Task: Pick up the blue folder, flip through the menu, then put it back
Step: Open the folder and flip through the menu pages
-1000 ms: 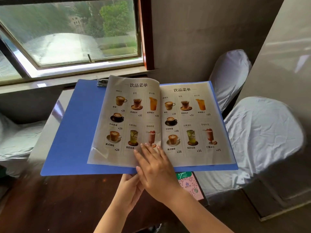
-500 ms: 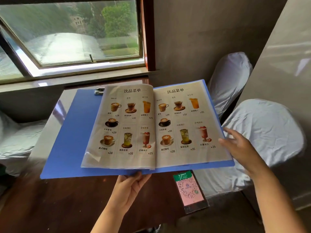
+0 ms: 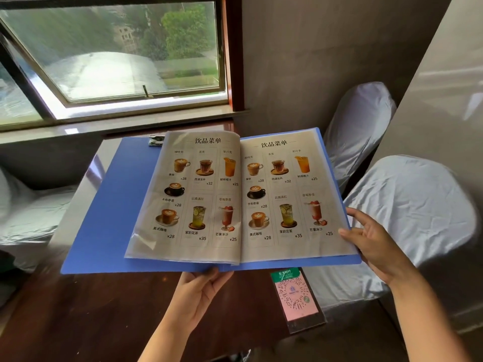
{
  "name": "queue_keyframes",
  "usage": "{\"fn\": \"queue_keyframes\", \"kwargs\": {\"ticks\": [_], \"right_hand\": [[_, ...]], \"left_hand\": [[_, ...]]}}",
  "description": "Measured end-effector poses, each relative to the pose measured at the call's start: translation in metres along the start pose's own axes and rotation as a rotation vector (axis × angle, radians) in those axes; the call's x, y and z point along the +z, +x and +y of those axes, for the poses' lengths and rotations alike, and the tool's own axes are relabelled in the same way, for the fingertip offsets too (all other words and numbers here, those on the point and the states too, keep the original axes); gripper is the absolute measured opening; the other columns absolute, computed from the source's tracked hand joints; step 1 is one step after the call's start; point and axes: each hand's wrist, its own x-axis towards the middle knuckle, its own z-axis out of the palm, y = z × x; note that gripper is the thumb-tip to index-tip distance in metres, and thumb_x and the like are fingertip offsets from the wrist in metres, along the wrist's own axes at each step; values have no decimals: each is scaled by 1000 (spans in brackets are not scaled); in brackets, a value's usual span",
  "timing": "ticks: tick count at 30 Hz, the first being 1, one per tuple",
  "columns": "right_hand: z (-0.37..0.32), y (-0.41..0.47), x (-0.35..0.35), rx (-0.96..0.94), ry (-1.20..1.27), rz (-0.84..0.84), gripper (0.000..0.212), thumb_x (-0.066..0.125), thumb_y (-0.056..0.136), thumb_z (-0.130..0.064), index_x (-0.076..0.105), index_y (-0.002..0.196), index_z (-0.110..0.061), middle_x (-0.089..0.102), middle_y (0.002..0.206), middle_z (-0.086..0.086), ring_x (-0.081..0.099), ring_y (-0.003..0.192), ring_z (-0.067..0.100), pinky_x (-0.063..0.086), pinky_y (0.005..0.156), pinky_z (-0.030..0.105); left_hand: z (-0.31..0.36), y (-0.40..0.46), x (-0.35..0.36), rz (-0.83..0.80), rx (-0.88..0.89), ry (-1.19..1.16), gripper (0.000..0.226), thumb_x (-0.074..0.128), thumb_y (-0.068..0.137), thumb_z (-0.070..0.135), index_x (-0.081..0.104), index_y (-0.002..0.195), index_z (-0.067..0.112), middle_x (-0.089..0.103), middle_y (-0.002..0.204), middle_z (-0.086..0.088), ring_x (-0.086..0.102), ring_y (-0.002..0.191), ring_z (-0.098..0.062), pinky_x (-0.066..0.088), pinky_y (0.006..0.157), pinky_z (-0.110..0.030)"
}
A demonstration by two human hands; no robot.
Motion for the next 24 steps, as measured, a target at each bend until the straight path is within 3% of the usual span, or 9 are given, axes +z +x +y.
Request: {"fn": "queue_keyframes", "kwargs": {"ticks": [4,8,11,14,16,18,19,21,24], "right_hand": [[4,0,5,-25,1,-32,47,53,89,0,56,102,-46,76,91,3,72,83,16,58,60,23],[8,1,16,-76,9,-14,53,54,89,-2,53,101,-53,69,104,9,71,88,20,59,63,27],[7,0,22,-101,43,-13,57,55,88,-3,56,94,-60,70,103,9,72,87,19,58,61,26],[8,0,25,-106,85,-13,53,57,86,-7,58,96,-59,70,104,9,72,88,20,59,62,28],[10,-2,27,-89,108,-31,45,60,81,-17,55,107,-53,69,107,10,70,93,23,61,66,35],[12,-3,30,-80,126,-53,46,62,76,-23,52,114,-47,69,108,9,69,95,27,61,70,41],[13,-4,32,-84,128,-66,47,62,76,-24,52,115,-46,70,107,9,69,95,27,61,70,41],[12,-7,36,-98,133,-104,45,61,77,-22,53,115,-46,72,103,5,69,95,28,61,68,41],[4,-10,39,-112,141,-150,46,60,80,-22,51,119,-44,72,102,3,69,96,29,61,67,42]], "left_hand": [[5,-2,-4,20,37,130,52,51,77,-12,54,119,18,70,113,-11,66,103,-33,59,71,-38],[9,-6,2,45,154,550,45,43,90,-12,51,119,22,74,105,1,69,99,-22,58,78,-28],[18,-10,3,-20,154,762,48,42,91,-12,43,128,19,67,115,-6,66,104,-22,55,85,-27],[35,-10,2,-61,66,538,52,39,86,-17,56,117,22,71,102,-11,69,97,-31,58,78,-40],[46,-8,5,-89,54,410,38,44,88,10,57,120,24,72,108,-12,67,99,-34,57,81,-48],[55,-6,11,-88,33,428,41,41,88,34,51,126,26,70,116,-8,66,102,-34,58,80,-45],[56,-1,14,-73,3,466,39,40,89,37,53,123,24,72,111,-7,68,98,-31,60,73,-40],[54,6,18,17,-30,596,23,41,96,23,61,101,13,77,80,-5,73,71,-20,59,53,-27],[48,5,20,102,68,761,31,47,91,0,63,67,11,68,53,1,63,48,-7,48,38,-17]]}}
